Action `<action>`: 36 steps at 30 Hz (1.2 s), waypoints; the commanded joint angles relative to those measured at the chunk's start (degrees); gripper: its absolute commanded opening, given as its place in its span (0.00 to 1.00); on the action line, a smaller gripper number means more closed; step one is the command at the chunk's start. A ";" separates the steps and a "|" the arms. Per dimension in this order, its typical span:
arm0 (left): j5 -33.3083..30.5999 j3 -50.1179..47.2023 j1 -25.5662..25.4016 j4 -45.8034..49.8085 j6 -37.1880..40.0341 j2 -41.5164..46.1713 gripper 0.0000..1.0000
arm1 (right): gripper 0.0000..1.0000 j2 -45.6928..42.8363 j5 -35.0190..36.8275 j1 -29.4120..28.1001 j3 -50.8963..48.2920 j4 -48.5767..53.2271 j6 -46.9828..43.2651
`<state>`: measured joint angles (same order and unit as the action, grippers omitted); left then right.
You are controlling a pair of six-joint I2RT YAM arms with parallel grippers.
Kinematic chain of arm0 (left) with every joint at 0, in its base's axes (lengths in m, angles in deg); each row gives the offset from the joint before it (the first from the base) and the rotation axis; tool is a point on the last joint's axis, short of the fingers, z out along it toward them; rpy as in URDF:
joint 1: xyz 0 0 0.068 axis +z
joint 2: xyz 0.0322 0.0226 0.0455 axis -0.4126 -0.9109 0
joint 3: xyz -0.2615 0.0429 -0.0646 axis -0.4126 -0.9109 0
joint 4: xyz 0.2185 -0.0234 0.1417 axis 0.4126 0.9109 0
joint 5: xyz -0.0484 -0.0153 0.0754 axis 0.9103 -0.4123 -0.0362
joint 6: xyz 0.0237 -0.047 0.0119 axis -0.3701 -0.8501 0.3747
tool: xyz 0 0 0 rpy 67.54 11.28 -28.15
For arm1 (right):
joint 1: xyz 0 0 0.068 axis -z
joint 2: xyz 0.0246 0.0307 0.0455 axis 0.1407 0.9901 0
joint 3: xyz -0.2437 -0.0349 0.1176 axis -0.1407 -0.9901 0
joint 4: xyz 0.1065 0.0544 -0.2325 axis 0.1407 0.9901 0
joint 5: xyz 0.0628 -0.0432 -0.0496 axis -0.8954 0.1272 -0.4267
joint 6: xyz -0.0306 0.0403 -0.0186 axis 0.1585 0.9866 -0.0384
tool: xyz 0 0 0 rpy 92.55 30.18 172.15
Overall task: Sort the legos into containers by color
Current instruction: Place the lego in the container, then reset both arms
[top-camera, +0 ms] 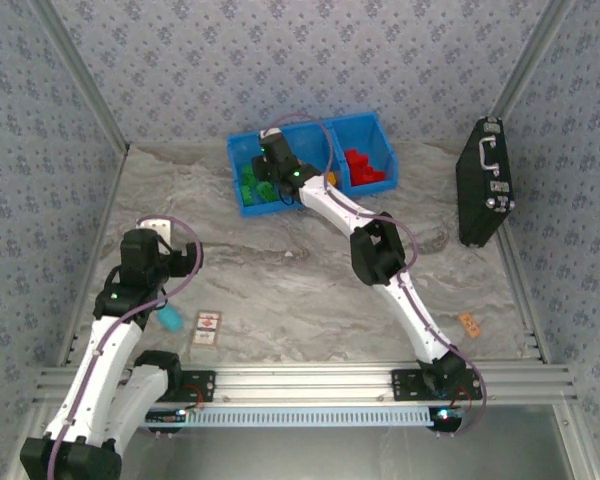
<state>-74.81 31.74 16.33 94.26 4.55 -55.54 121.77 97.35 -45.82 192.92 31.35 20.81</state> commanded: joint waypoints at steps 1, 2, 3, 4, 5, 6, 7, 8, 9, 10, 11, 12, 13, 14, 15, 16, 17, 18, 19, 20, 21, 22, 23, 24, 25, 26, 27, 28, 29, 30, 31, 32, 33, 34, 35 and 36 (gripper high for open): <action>0.98 1.40 -0.22 -1.57 0.21 0.49 1.00 | 0.41 0.37 -1.09 0.07 1.91 1.60 0.26; 1.05 1.40 -0.20 -1.55 0.20 0.66 1.00 | 0.41 -0.15 -1.12 0.04 1.67 1.74 -0.11; 1.10 1.39 -0.19 -1.52 0.16 0.77 1.00 | 0.41 -0.74 -1.17 0.03 1.35 1.91 -0.50; 1.25 1.40 -0.15 -1.50 0.13 0.98 1.00 | 0.41 -1.58 -1.08 -0.10 0.69 2.00 -0.98; 1.37 1.40 -0.21 -1.48 0.07 1.17 1.00 | 0.41 -2.67 -1.12 -0.17 -0.38 1.86 -1.70; 1.51 1.40 -0.15 -1.35 0.05 1.37 1.00 | 0.41 -3.69 -1.32 -0.29 -1.45 1.76 -2.40; 1.64 1.40 -0.17 -1.34 0.05 1.70 1.00 | 0.41 -5.18 -1.47 -0.41 -2.90 1.74 -3.17; 1.80 1.39 -0.15 -1.30 0.07 1.97 1.00 | 0.42 -6.77 -1.59 -0.53 -4.57 1.66 -3.99; 1.97 1.35 -0.22 -1.27 -0.05 2.31 1.00 | 0.42 -8.38 -1.68 -0.72 -6.26 1.43 -4.76; 2.12 1.30 -0.26 -1.24 -0.05 2.64 1.00 | 0.44 -10.52 -2.01 -0.82 -9.23 0.64 -6.14; 2.23 1.31 -0.29 -1.22 0.01 2.93 1.00 | 0.45 -13.07 -2.54 -1.06 -12.87 -0.74 -7.76; 2.37 1.35 -0.27 -1.09 -0.06 3.20 1.00 | 0.47 -15.59 -2.52 -1.26 -16.59 -2.19 -9.08; 2.35 1.44 -0.31 -1.06 0.03 3.58 1.00 | 0.49 -18.58 -2.70 -1.45 -21.01 -3.75 -10.43; 2.27 1.49 -0.28 -0.87 0.03 4.02 1.00 | 0.51 -21.58 -2.95 -1.54 -25.07 -4.77 -11.52; 2.17 1.49 -0.23 -0.81 0.04 4.46 1.00 | 0.52 -24.22 -3.21 -1.55 -28.50 -5.28 -12.46; 2.08 1.40 -0.27 -0.64 0.03 5.06 1.00 | 0.53 -27.46 -3.23 -1.58 -32.49 -6.04 -13.53; 2.12 1.24 -0.32 -0.55 -0.13 5.68 1.00 | 0.55 -30.33 -3.02 -1.64 -35.82 -6.61 -14.37; 2.25 1.06 -0.23 -0.47 -0.22 6.20 1.00 | 0.57 -33.21 -2.91 -1.72 -39.33 -7.08 -15.29; 2.26 0.88 -0.24 -0.56 -0.28 6.62 1.00 | 0.59 -36.71 -2.59 -1.74 -43.32 -7.58 -16.12; 2.16 0.87 -0.30 -0.48 -0.27 6.73 1.00 | 0.60 -40.11 -1.99 -1.66 -47.04 -7.84 -16.85; 2.17 0.87 -0.29 -0.43 -0.32 6.69 1.00 | 0.61 -42.99 -1.25 -1.61 -49.70 -7.75 -17.33; 2.22 1.00 -0.31 -0.42 -0.28 6.49 1.00 | 0.63 -46.22 -0.33 -1.46 -52.88 -7.10 -17.86; 2.33 1.11 -0.36 -0.51 -0.23 6.18 1.00 | 0.64 -49.24 0.64 -1.17 -55.60 -6.34 -18.36; 2.34 1.18 -0.38 -0.46 -0.17 5.91 1.00 | 0.65 -52.07 1.36 -0.91 -57.92 -5.62 -18.76; 2.29 1.29 -0.37 -0.52 -0.19 5.54 1.00 | 0.67 -55.08 2.14 -0.48 -60.52 -4.68 -19.15; 2.15 1.31 -0.42 -0.61 -0.24 5.19 1.00 | 0.69 -58.18 2.86 0.12 -63.02 -3.70 -19.34; 1.93 1.26 -0.42 -0.62 -0.24 4.92 1.00 | 0.70 -60.70 3.50 0.59 -65.00 -2.78 -19.39; 1.47 1.31 -0.46 -0.66 -0.28 4.60 1.00 | 0.71 -63.42 4.30 1.35 -67.14 -1.67 -19.31; 1.15 1.15 -0.58 -0.90 -0.45 4.33 1.00 | 0.73 -66.21 4.89 2.21 -69.13 -0.59 -19.18; 0.79 1.14 -0.49 -1.23 -0.75 4.19 1.00 | 0.74 -68.41 5.40 2.90 -71.30 0.17 -19.13; 0.48 1.06 -0.57 -1.83 -1.33 4.10 1.00 | 0.75 -70.99 6.03 3.87 -73.40 1.13 -18.98; 0.40 0.69 -0.50 -3.16 -1.92 4.19 1.00 | 0.78 -73.53 6.57 4.76 -74.83 1.95 -18.78; 0.42 0.23 -0.48 -4.68 -2.23 4.39 1.00 | 0.80 -75.63 6.94 5.50 -75.94 2.86 -18.65; 0.55 -0.21 -0.48 -6.81 -2.56 4.60 1.00 | 0.83 -78.08 7.46 6.22 -76.96 3.95 -18.58; 0.52 -0.49 -0.48 -8.68 -2.87 4.84 1.00 | 0.86 -80.71 8.20 6.85 -78.09 4.80 -18.58; 0.31 -0.62 -0.48 -10.50 -2.96 4.97 1.00 | 0.88 -82.98 8.78 7.22 -79.01 5.35 -18.65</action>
<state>-73.78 31.26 16.09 91.07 3.02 -51.58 43.90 102.81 -39.38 115.83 32.67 2.45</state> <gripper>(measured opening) 0.999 0.868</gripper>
